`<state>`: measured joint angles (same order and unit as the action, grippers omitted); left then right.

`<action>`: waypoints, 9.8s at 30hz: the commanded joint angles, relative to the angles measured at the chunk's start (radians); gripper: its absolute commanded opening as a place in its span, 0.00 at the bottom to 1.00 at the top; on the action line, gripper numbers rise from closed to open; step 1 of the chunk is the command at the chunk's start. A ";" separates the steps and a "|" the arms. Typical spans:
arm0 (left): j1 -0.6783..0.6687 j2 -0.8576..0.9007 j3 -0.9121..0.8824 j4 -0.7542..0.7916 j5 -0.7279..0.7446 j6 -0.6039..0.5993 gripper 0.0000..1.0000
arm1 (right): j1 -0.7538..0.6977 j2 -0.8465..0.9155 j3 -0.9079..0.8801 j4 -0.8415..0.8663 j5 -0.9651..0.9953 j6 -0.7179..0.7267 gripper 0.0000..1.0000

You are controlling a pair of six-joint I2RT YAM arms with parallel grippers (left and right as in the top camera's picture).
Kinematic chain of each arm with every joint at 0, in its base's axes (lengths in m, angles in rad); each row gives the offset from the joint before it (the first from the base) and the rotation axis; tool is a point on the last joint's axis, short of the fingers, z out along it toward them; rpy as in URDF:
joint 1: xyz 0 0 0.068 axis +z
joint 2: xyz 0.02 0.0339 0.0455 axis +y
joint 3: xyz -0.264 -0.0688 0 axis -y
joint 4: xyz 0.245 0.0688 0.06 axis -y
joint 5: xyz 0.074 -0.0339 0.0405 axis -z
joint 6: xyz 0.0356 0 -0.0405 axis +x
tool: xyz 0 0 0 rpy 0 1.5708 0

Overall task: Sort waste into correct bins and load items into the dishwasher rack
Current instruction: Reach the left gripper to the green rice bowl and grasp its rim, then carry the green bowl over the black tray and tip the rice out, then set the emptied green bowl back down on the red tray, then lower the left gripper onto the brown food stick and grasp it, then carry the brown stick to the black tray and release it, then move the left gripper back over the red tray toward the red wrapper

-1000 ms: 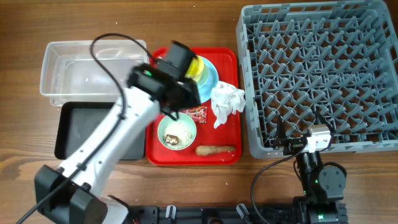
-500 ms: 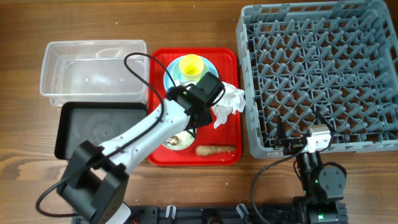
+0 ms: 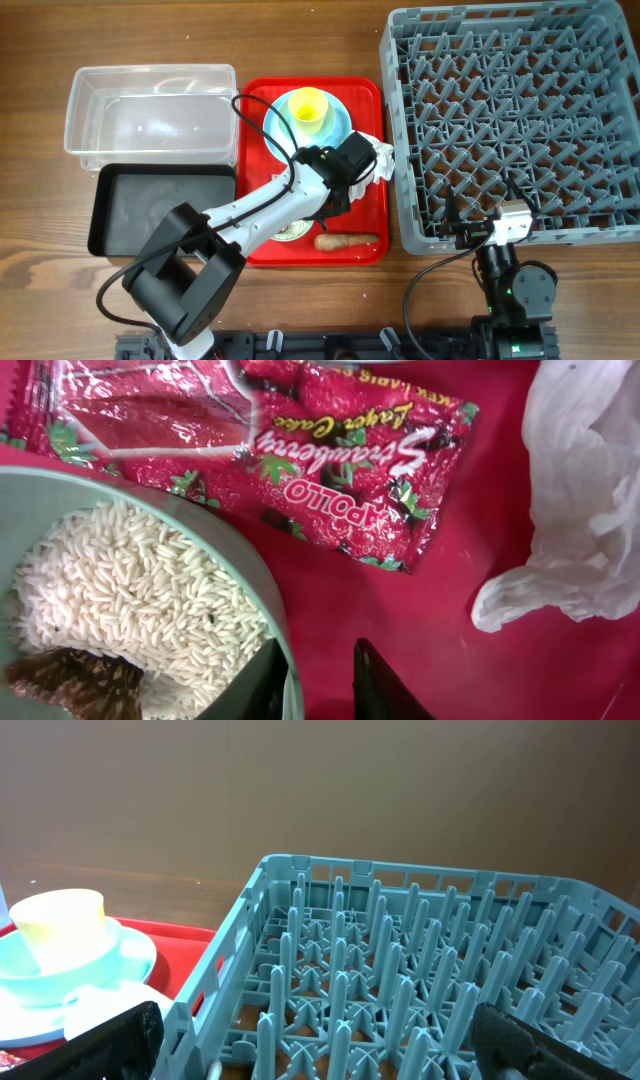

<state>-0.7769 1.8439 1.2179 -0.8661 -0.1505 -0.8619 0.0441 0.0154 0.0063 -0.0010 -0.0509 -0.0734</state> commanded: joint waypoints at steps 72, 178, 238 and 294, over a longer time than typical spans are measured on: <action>1.601 -0.264 -0.304 -0.274 1.638 1.256 0.04 | -0.003 -0.004 -0.001 0.003 0.006 -0.005 1.00; -0.162 -0.093 -0.256 0.328 0.183 1.030 0.34 | -0.003 -0.004 -0.001 0.003 0.006 -0.005 1.00; 0.991 -0.252 -0.159 0.658 0.169 0.217 0.09 | -0.002 -0.004 -0.001 0.003 0.006 -0.005 1.00; 0.599 -0.872 -0.460 0.304 0.623 0.121 0.40 | -0.002 -0.004 -0.001 0.003 0.006 -0.005 1.00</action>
<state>-0.0616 0.9455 0.7456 -0.5793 0.4694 -0.7601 0.0441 0.0158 0.0063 -0.0006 -0.0509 -0.0734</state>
